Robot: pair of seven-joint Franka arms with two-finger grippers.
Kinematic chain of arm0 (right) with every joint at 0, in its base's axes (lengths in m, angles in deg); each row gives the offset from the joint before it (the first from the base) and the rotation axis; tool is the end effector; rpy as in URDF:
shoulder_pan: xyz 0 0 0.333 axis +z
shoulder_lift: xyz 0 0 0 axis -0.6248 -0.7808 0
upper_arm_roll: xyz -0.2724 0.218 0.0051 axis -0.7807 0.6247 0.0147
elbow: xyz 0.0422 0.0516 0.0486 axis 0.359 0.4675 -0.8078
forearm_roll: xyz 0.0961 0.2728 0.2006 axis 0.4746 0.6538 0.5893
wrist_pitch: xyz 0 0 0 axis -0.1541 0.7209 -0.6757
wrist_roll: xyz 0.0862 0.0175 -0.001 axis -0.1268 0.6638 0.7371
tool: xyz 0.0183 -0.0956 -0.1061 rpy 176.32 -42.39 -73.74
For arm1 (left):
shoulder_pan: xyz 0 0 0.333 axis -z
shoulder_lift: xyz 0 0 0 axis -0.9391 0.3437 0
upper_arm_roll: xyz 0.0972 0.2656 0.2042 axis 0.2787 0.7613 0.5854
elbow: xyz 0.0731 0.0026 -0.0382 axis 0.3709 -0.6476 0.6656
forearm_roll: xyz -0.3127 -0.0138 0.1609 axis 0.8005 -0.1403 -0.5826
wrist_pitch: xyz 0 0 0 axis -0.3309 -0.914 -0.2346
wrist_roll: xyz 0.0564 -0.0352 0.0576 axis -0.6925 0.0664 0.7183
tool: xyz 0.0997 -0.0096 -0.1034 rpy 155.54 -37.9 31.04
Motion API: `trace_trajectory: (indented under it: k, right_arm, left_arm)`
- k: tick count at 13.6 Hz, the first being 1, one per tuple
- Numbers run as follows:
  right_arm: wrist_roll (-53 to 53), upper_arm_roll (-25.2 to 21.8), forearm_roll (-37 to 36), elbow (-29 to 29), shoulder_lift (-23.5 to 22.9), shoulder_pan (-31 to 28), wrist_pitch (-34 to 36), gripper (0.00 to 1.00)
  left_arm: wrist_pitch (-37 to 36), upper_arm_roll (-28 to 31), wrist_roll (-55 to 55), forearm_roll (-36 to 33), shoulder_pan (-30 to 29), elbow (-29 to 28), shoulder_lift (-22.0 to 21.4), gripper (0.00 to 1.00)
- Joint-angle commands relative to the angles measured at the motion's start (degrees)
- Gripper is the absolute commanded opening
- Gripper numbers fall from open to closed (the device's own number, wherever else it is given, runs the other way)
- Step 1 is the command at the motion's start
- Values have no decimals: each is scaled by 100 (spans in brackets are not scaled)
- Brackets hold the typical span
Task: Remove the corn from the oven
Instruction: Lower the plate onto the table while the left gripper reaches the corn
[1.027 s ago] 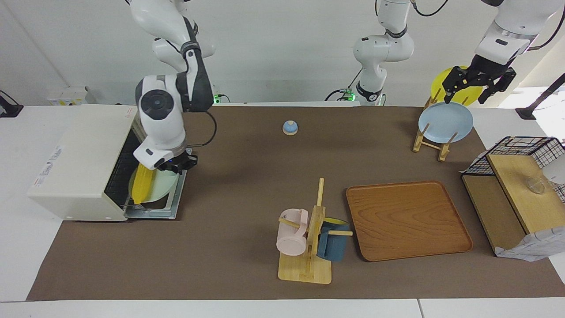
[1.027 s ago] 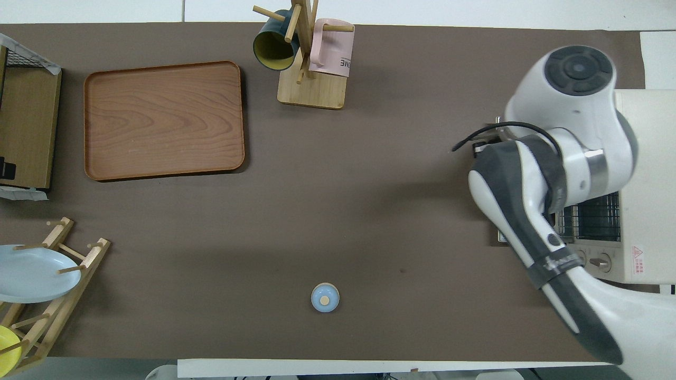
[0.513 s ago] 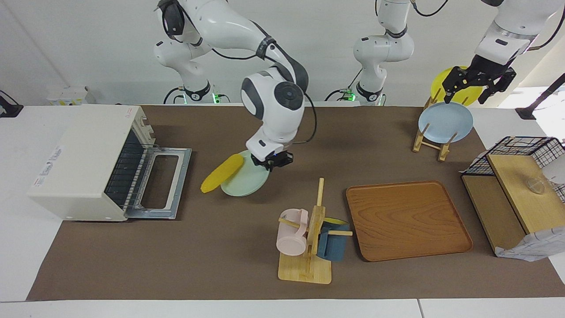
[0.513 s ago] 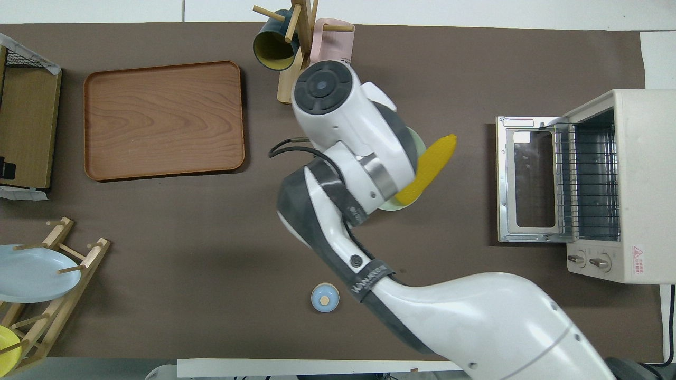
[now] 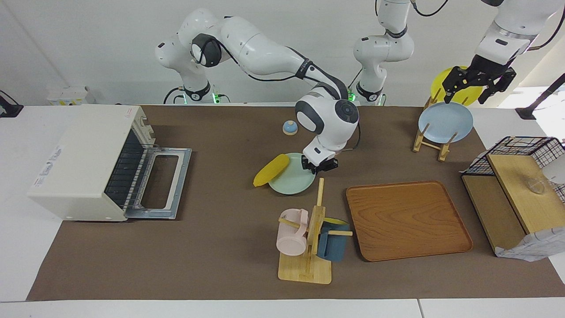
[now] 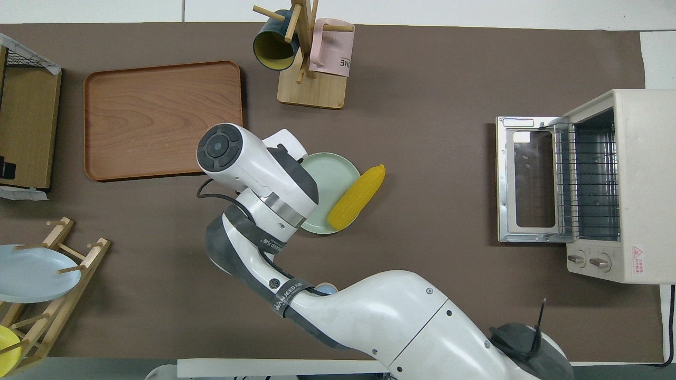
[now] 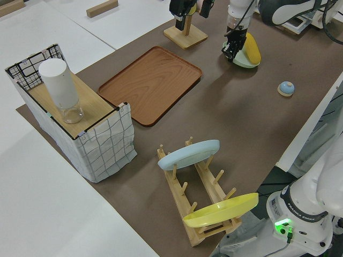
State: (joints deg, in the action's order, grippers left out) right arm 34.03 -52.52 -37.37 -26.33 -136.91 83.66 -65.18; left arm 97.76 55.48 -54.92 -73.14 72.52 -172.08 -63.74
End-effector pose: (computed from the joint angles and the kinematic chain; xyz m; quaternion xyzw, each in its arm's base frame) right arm 0.5147 0.5217 0.3206 0.9963 -0.0527 -0.0285 0.0614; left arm 0.4493 -0.0145 0.6581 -0.9965 0.0824 -0.0121 0.0121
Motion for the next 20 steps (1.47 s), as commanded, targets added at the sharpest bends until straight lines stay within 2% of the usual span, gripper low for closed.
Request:
trace_trajectory:
  k: [1,3,5,6,7,9,10,11,12,14,16,18,20]
  right_arm:
    - [-74,21,-20,-193,-77,-79,-87,57]
    - [-56,-5,-12,-228,220,-131,-210,60]
    - [179,-111,-134,-98,896,-349,113,60]
    - [599,-111,-222,295,1351,-664,324,58]
    - [968,-94,-223,777,1817,-963,370,52]
    - [1680,-102,-223,2260,2696,-1613,152,28]
    - [2154,-102,-223,2885,2953,-1965,-67,17]
    - [2463,-102,-223,3309,3103,-2194,-217,11]
    - [2658,-102,-231,3748,3244,-2440,-427,5]
    - [3176,-111,-336,4645,3508,-2845,-1032,0]
    - [3292,-111,-521,5289,3544,-3180,-1684,0]
    - [3292,-111,-635,5361,3361,-3242,-1827,0]
    - [3301,-111,-1064,5361,3254,-3286,-1888,0]
  left_arm:
    - [-99,-20,-78,-29,-52,-2,-63,100]
    - [-99,-21,-78,-29,-52,-2,-63,100]
    - [-99,-20,-61,-29,-52,-2,-63,100]
    - [-107,-38,-61,-29,-8,-2,-63,100]
    - [-99,-73,-70,-29,18,-2,-63,100]
    - [-3,-125,323,-38,62,-220,-193,100]
    - [477,-274,613,-37,341,-1040,-499,100]
    - [1369,-362,947,-37,700,-1805,-667,100]
    - [1996,-381,1524,-29,1096,-2326,-652,100]
    - [2894,-381,3034,-11,2053,-2726,-224,100]
    - [3747,-372,4049,112,2836,-2674,462,100]
    - [4574,-381,4228,112,3208,-2665,981,100]
    - [5329,-381,4281,121,3611,-2639,1473,100]
